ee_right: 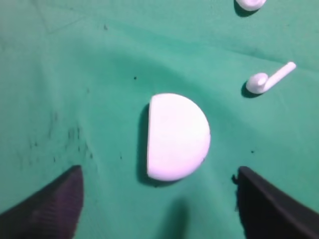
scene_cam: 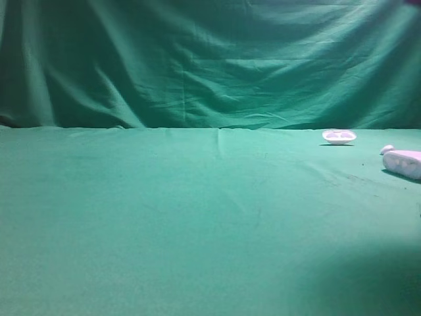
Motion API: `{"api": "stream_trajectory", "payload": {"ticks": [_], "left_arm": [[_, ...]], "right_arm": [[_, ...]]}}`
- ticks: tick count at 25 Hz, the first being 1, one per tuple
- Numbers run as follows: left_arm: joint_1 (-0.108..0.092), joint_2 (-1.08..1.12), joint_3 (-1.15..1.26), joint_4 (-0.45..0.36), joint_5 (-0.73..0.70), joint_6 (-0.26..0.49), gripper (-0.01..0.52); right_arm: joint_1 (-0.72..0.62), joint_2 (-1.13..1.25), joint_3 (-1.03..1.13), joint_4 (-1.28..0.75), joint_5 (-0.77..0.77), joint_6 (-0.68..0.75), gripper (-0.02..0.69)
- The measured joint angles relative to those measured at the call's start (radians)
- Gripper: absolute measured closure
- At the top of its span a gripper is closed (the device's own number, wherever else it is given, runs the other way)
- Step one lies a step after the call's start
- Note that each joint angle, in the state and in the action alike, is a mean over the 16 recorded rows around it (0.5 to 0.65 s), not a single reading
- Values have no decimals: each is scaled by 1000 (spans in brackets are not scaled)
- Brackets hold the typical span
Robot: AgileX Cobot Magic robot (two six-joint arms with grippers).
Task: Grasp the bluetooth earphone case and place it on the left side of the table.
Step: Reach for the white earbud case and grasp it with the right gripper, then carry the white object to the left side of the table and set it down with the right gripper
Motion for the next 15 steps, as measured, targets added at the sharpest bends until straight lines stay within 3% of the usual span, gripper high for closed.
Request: {"api": "stream_trajectory", "payload": {"ticks": [3, 6, 15], "left_arm": [[0, 0, 0, 0, 0, 0, 514], [0, 0, 0, 0, 0, 0, 514], [0, 0, 0, 0, 0, -1, 514]], "right_arm": [[0, 53, -22, -2, -14, 18, 89], [0, 94, -35, -7, -27, 28, 93], [3, 156, -81, -25, -13, 36, 238]]}}
